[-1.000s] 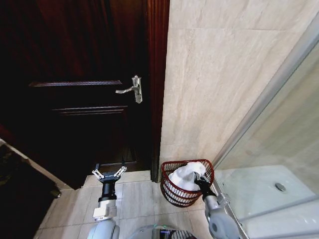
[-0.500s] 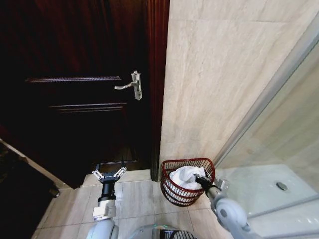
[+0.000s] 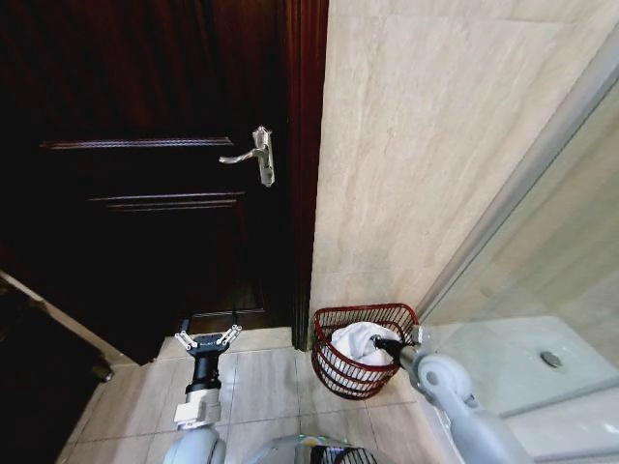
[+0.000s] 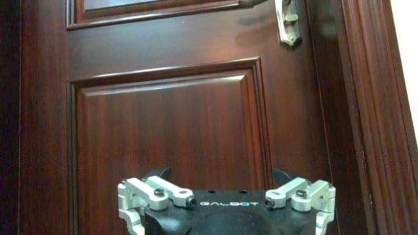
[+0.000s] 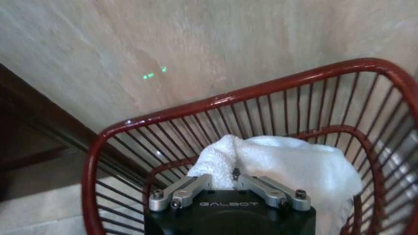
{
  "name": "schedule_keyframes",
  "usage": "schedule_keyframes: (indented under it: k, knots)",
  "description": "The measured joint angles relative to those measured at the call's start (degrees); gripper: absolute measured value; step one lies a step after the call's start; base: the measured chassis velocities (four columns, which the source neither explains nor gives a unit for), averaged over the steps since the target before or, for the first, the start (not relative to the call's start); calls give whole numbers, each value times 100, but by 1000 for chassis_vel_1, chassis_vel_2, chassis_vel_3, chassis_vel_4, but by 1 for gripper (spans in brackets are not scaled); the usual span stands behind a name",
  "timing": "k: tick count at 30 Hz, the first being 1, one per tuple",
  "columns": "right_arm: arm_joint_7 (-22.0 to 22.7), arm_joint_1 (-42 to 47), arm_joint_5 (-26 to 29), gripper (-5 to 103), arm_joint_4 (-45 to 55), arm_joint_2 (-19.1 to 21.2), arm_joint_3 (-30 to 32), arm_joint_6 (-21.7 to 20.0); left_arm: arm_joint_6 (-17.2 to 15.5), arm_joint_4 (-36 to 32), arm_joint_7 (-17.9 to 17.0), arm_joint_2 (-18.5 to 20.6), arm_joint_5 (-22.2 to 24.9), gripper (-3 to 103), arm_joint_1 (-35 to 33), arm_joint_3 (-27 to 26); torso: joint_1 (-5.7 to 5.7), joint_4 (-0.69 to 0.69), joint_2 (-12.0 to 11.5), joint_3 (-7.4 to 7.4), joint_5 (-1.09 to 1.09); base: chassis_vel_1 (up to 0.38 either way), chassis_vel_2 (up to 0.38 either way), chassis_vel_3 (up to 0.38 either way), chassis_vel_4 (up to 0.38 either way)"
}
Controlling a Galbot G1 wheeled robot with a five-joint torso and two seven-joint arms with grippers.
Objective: Discard the used towel into the hamper.
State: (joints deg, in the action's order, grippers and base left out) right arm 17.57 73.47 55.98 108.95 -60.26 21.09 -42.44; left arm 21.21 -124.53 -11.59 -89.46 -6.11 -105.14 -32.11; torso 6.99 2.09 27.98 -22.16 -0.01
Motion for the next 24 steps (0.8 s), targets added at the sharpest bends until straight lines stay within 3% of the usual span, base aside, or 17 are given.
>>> schedule_keyframes:
  k: [16,20,22,24]
  knots:
    - [-161,-580,-182,1,-894,-35,-540,39,-11,-20,-9,-61,1,100,-6,-19,-140,-1,-359,220,1,0,0,0,0]
    - [-234,-563,-314,22,-860,-35,-544,47,-15,9,-9,-89,2,100,28,-15,-187,-1,-472,285,1,0,0,0,0]
    - [-233,-553,-335,22,-824,-36,-538,47,-16,10,-8,-92,2,100,32,-13,-194,-1,-491,298,1,0,0,0,0]
    - [-226,-537,-354,33,-764,-35,-525,48,-18,12,-7,-93,2,100,39,-10,-204,-1,-522,320,1,0,0,0,0]
